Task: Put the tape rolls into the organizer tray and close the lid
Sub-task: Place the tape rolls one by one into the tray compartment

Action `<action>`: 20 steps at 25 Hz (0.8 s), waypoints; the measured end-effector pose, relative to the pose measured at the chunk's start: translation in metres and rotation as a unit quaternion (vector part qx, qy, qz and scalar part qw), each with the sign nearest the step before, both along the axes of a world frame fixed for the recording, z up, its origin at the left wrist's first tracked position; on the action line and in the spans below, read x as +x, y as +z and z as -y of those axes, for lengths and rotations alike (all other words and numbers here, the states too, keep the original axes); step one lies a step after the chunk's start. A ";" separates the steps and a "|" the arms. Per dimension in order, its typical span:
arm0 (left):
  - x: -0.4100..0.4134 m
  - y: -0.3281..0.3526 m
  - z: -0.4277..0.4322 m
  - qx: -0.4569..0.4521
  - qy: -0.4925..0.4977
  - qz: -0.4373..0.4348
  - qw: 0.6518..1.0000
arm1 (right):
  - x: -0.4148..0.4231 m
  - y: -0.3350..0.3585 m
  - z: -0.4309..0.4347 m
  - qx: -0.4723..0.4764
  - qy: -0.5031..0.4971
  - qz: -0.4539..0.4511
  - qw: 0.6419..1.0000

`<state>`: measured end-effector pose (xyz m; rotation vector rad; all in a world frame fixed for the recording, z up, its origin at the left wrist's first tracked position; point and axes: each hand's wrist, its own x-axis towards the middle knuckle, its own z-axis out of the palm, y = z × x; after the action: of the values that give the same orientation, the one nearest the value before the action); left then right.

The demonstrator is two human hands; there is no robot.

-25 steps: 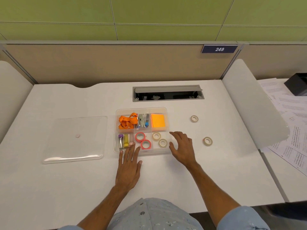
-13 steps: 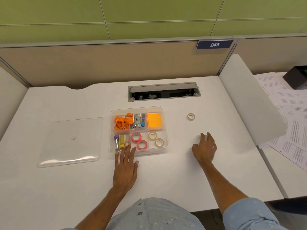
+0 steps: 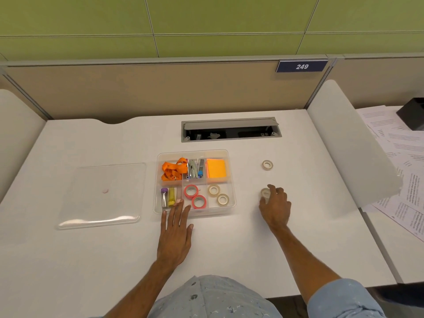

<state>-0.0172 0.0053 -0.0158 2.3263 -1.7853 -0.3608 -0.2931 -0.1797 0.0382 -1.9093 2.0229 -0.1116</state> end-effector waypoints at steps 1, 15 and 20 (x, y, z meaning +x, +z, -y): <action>0.000 0.000 0.000 -0.001 -0.002 0.000 1.000 | 0.006 0.003 -0.002 -0.019 0.010 0.017 1.000; 0.012 0.000 -0.004 -0.014 -0.036 -0.007 0.999 | 0.087 0.018 -0.016 -0.066 0.243 0.022 0.968; 0.013 -0.003 -0.005 -0.019 -0.034 -0.008 0.999 | 0.079 0.018 -0.012 -0.067 0.221 0.019 0.973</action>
<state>-0.0042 0.0098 -0.0189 2.2359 -1.8509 -0.3527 -0.2144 -0.1675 0.0567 -2.3721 1.5521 -0.1720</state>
